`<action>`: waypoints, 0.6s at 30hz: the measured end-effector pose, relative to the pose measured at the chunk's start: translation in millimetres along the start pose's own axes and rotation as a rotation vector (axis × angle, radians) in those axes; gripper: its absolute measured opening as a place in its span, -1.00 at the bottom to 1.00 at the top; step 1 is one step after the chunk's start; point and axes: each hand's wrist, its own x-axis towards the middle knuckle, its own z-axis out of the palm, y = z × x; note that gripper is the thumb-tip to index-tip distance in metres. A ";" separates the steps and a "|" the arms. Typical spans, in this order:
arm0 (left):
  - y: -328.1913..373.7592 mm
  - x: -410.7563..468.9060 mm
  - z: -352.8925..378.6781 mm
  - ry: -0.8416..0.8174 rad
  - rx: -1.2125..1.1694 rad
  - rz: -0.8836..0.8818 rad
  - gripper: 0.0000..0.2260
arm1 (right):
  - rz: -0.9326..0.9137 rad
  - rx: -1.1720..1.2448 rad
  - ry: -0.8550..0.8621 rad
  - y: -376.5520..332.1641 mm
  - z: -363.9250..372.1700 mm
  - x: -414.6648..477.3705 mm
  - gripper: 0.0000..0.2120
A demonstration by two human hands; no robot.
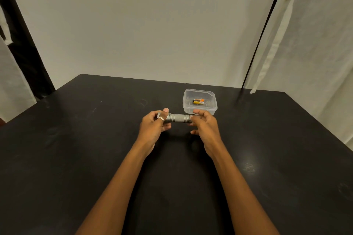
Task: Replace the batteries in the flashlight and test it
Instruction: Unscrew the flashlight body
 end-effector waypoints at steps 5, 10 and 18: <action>0.8 -0.5 -0.1 0.012 -0.008 -0.006 -0.74 | 0.002 -0.014 0.023 0.2 1.9 -0.2 -0.82; 0.9 0.1 0.5 0.013 0.015 -0.006 -0.75 | -0.018 -0.049 0.003 0.4 2.3 -1.7 -0.83; -0.5 -0.3 -0.8 0.013 0.013 0.010 -0.76 | -0.006 -0.042 0.019 -1.2 3.2 -2.9 -0.80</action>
